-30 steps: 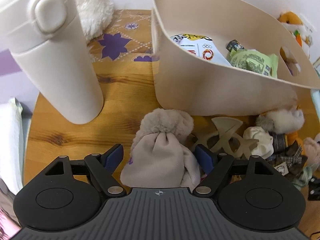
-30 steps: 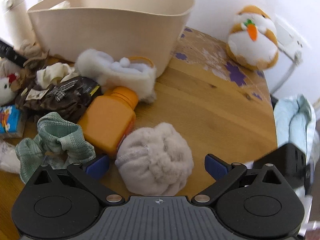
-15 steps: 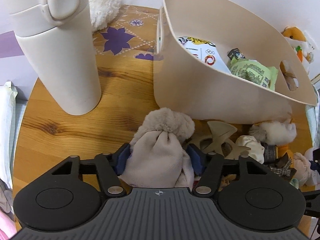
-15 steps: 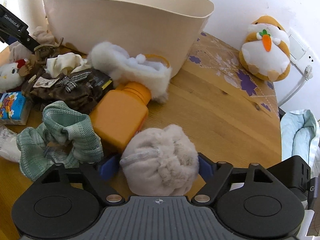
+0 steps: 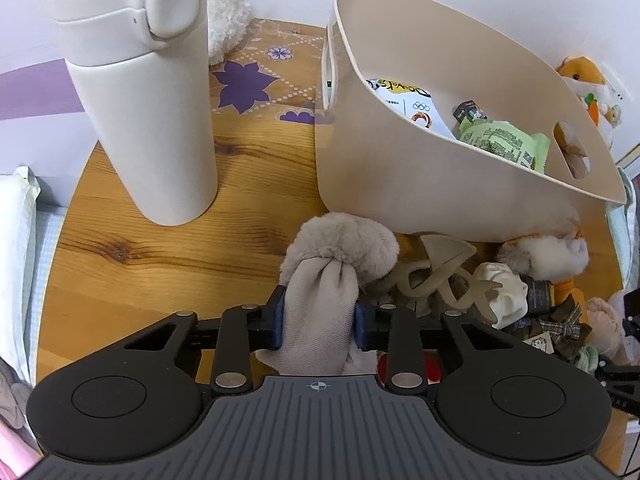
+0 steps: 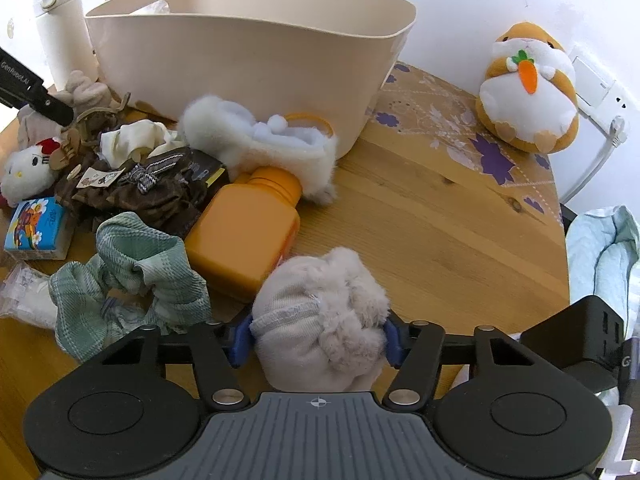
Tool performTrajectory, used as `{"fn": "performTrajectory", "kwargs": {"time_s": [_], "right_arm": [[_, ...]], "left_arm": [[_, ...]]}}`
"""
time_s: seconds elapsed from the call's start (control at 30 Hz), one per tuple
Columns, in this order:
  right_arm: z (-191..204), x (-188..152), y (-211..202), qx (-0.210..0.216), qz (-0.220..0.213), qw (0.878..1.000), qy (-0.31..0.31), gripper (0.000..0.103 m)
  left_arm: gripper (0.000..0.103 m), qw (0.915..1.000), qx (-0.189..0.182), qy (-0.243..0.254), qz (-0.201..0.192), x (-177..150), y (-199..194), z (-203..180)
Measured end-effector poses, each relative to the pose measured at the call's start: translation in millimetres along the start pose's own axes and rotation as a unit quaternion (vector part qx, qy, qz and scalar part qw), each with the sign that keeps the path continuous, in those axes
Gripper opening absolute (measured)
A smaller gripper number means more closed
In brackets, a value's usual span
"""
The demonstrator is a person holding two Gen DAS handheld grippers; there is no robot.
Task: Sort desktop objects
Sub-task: 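Grasp the beige sock with the left gripper while the right grasps the fluffy beige ball, then carry the beige sock with the left gripper while the right carries the fluffy ball to the basket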
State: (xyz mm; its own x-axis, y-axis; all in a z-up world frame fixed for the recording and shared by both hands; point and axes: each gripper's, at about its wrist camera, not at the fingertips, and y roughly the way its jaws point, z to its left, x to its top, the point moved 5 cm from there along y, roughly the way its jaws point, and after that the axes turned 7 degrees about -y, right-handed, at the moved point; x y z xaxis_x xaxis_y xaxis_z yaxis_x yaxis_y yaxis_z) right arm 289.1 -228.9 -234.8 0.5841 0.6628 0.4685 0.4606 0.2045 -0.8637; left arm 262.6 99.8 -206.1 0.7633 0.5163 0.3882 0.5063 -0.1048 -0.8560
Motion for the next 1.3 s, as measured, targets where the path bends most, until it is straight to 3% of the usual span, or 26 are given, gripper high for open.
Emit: {"fn": "performTrajectory", "kwargs": {"time_s": [0.4, 0.7, 1.0, 1.3], "right_arm": [[-10, 5, -27, -0.013, -0.029, 0.999, 0.015, 0.058], [-15, 21, -55, -0.018, -0.07, 0.997, 0.029, 0.058], [-19, 53, -76, -0.007, -0.122, 0.991, 0.049, 0.058], [-31, 102, -85, -0.005, -0.16, 0.986, 0.044, 0.058]], "left_arm": [[0.031, 0.9997, -0.001, -0.005, -0.025, -2, -26, 9], [0.031, 0.9965, -0.02, 0.008, -0.081, 5, -66, 6], [0.031, 0.9902, -0.04, 0.037, -0.129, 32, -100, -14], [0.031, 0.9852, -0.052, 0.049, -0.156, 67, -107, -52]]}}
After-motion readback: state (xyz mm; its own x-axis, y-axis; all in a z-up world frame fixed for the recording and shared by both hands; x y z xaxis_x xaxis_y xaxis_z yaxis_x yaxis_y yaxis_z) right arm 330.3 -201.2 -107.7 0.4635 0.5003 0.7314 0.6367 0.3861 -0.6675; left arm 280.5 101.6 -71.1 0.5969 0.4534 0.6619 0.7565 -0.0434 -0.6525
